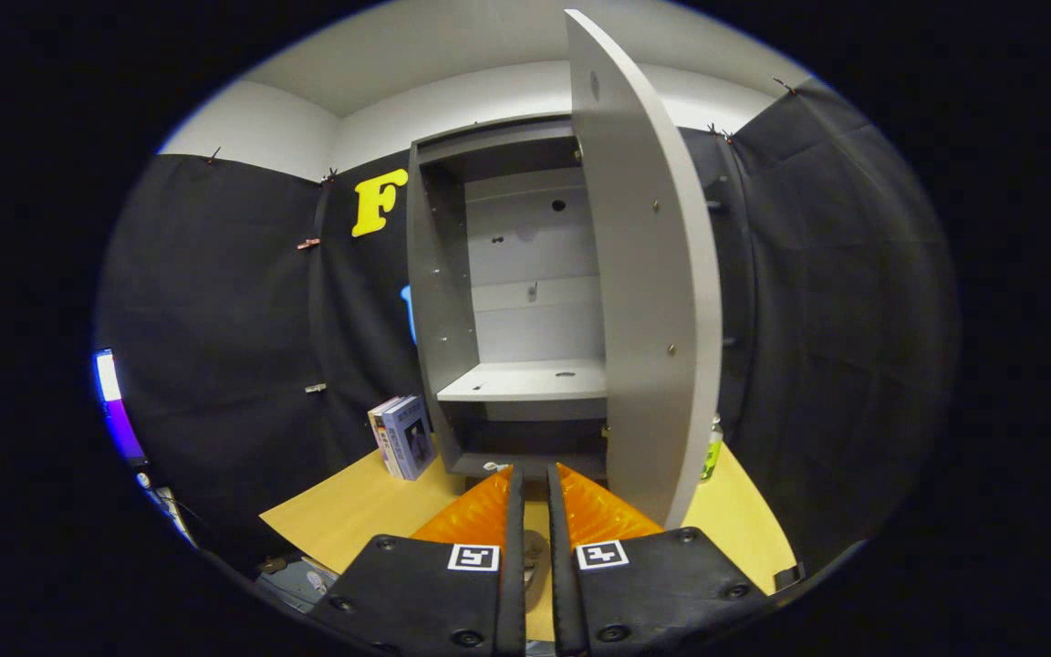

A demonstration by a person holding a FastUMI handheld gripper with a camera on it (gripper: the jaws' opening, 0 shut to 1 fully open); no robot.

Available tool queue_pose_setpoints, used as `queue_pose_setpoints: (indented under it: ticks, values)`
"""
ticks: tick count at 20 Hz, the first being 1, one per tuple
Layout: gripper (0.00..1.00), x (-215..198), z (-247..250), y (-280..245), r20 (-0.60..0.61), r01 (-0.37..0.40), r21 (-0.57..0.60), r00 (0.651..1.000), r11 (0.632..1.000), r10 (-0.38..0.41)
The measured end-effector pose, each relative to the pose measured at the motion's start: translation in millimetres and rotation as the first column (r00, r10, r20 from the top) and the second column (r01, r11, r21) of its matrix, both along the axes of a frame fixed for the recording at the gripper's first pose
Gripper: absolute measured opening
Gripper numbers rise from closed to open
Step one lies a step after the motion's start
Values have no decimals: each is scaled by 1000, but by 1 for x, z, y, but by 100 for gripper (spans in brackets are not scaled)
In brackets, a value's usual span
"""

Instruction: Open the shoe cabinet door, grab the shoes and put them into the shoe cabinet, then close the shoe cabinet door.

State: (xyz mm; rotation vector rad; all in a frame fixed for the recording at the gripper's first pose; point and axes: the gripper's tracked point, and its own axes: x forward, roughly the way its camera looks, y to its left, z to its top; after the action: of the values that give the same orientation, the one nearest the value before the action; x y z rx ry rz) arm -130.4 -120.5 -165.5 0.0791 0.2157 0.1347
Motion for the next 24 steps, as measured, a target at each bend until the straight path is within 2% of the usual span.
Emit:
queue_pose_setpoints:
  ticks: [6,10,13,16,19,24]
  values:
    - [16,17,-94,20,-135,21,2,991,1000,-20]
    - [16,31,-153,46,-214,2,-31,977,1000,-9]
    - [16,44,-195,55,-265,34,-30,963,999,-41]
    - [16,56,-242,65,-340,74,-32,937,997,-81]
    - [16,56,-283,67,-415,85,-86,903,993,-113]
    - [16,62,-327,71,-481,116,-105,863,988,-153]
